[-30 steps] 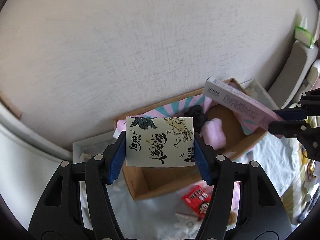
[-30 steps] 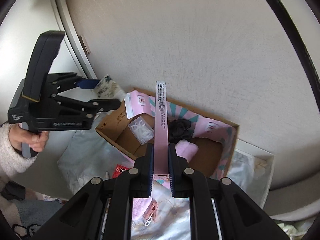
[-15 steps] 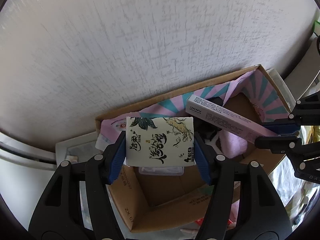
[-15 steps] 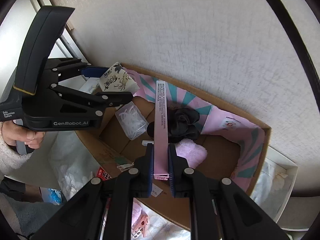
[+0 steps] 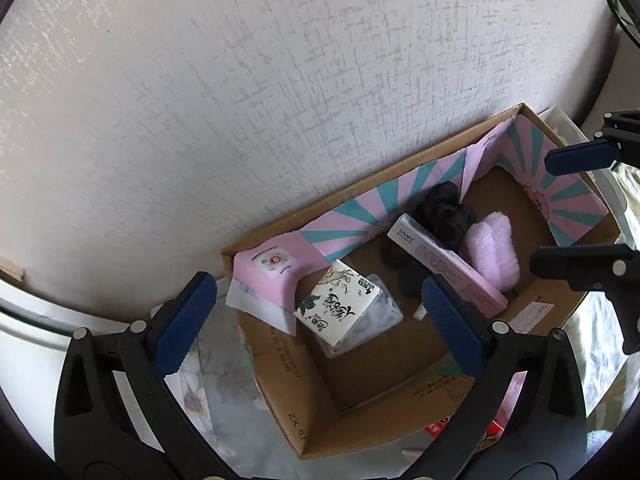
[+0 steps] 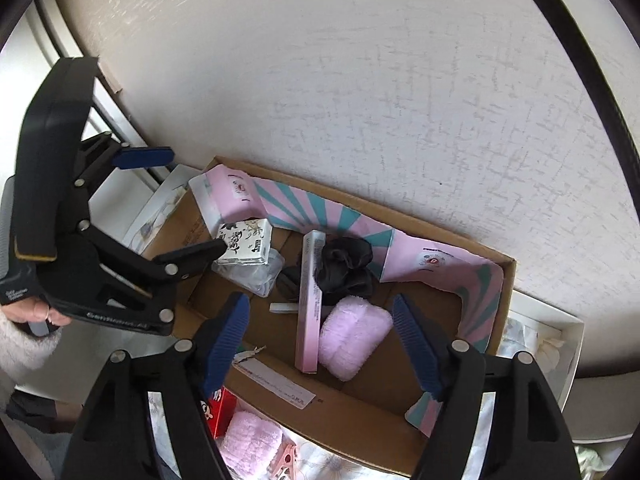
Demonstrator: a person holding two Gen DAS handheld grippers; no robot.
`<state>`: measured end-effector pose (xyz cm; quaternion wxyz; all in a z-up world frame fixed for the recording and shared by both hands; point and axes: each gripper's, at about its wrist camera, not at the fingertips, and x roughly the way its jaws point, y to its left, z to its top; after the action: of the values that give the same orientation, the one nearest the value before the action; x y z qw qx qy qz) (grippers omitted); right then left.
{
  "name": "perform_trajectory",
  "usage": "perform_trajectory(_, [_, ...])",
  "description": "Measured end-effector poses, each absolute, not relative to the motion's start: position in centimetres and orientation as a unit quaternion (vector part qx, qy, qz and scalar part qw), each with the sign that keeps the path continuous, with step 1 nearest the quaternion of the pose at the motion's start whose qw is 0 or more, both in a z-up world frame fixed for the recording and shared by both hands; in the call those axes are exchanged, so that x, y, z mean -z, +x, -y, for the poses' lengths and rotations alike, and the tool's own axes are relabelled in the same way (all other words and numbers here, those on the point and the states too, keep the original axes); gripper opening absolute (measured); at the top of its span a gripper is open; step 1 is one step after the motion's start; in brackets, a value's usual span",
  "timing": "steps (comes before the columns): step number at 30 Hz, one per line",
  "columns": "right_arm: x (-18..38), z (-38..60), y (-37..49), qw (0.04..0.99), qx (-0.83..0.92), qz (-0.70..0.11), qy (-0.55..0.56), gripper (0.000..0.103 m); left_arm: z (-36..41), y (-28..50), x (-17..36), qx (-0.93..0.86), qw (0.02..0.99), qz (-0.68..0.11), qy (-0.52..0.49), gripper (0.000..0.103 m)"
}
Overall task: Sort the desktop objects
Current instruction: 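Move both tools back down toward the red milk carton and brown plush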
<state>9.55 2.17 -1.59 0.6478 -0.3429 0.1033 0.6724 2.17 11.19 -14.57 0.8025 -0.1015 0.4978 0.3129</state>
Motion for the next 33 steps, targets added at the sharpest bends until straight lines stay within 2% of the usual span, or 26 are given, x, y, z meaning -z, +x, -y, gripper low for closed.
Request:
perform_trajectory(19, [1.7,0.7,8.1,0.688,-0.658,-0.066,-0.298,0.071,-10.5,-2.9,11.2,-0.339,0.817,-0.441,-0.154,0.103])
perform_trajectory(33, [4.8,6.6,6.1,0.686,-0.666,-0.056,-0.287,0.071,-6.1,-7.5,11.1,-0.336,0.813,-0.434,-0.194,0.103])
